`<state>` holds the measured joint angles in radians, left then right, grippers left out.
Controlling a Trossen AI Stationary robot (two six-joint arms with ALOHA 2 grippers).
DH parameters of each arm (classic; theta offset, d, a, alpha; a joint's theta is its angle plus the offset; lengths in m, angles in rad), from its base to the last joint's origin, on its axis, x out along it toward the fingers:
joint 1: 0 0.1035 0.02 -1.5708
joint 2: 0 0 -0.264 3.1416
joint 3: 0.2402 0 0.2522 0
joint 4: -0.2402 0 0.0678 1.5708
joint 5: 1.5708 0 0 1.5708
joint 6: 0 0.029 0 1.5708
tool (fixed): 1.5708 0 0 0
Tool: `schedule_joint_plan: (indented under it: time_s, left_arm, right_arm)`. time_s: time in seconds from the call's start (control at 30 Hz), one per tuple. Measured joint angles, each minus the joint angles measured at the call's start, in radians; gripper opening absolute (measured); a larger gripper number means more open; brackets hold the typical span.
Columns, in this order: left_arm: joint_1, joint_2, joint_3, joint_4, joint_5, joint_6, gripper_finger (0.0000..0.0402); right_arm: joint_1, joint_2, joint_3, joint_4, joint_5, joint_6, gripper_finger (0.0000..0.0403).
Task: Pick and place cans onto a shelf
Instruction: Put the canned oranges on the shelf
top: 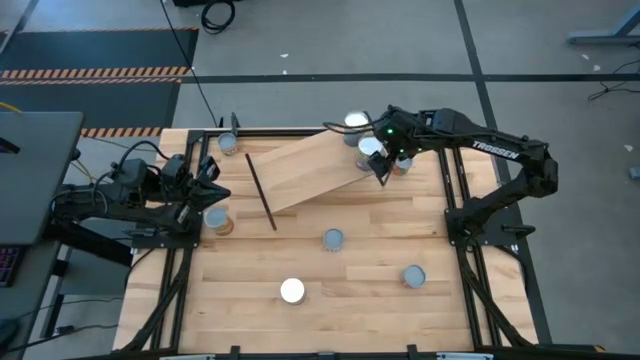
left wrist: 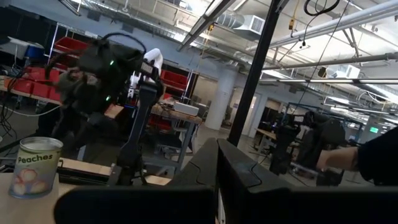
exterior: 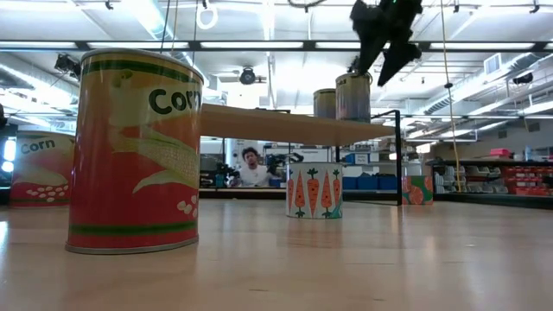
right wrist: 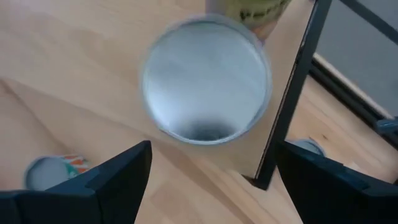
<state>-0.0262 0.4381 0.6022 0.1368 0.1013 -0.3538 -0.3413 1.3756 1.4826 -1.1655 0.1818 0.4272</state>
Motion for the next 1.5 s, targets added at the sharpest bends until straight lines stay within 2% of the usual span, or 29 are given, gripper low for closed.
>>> schedule_joint_plan:
  time_s: [0.17,0.3,0.4,0.5,0.6,0.73,0.93,1.1,1.2,1.33,1.5]
  left_arm:
    - [0.0,0.0,0.0,0.006,0.0,-0.03,0.0011]
    - [0.0,0.0,0.0,0.037,-0.038,-0.033,0.0011]
    - [0.0,0.0,0.0,0.098,-0.085,-0.074,0.0011]
    - [0.0,-0.001,0.001,0.127,-0.086,-0.102,0.0011]
    - [0.001,0.001,0.001,0.162,-0.097,-0.031,0.0011]
    - [0.001,0.008,0.001,0.195,-0.181,0.079,0.0011]
    - [0.001,0.038,0.001,0.206,-0.282,0.153,0.0011]
    - [0.001,0.087,0.001,0.209,-0.289,0.155,0.0011]
    - [0.0,0.119,0.001,0.211,-0.289,0.156,0.0014]
    - [0.001,0.148,0.001,0.211,-0.291,0.164,0.0039]
    - [0.001,0.159,0.001,0.209,-0.305,0.164,0.0104]
  right_arm:
    - [0.002,-0.071,0.066,-0.069,-0.015,-0.086,0.0347]
    - [-0.001,-0.151,0.066,-0.128,0.082,-0.103,0.0348]
    - [-0.035,-0.233,0.036,-0.076,0.154,0.002,0.0354]
    - [-0.087,-0.295,-0.015,-0.062,0.255,0.205,0.036]
    - [-0.149,-0.307,-0.075,-0.055,0.259,0.394,0.0361]
    - [-0.211,-0.257,-0.167,-0.009,0.15,0.557,0.0359]
    - [-0.329,-0.196,-0.279,0.108,0.129,0.728,0.0359]
    - [-0.459,-0.17,-0.345,0.172,0.022,0.809,0.0359]
    - [-0.539,-0.122,-0.396,0.175,-0.102,0.818,0.0359]
    - [-0.592,-0.046,-0.468,0.272,-0.243,0.789,0.036]
    - [-0.624,0.041,-0.505,0.357,-0.359,0.828,0.0374]
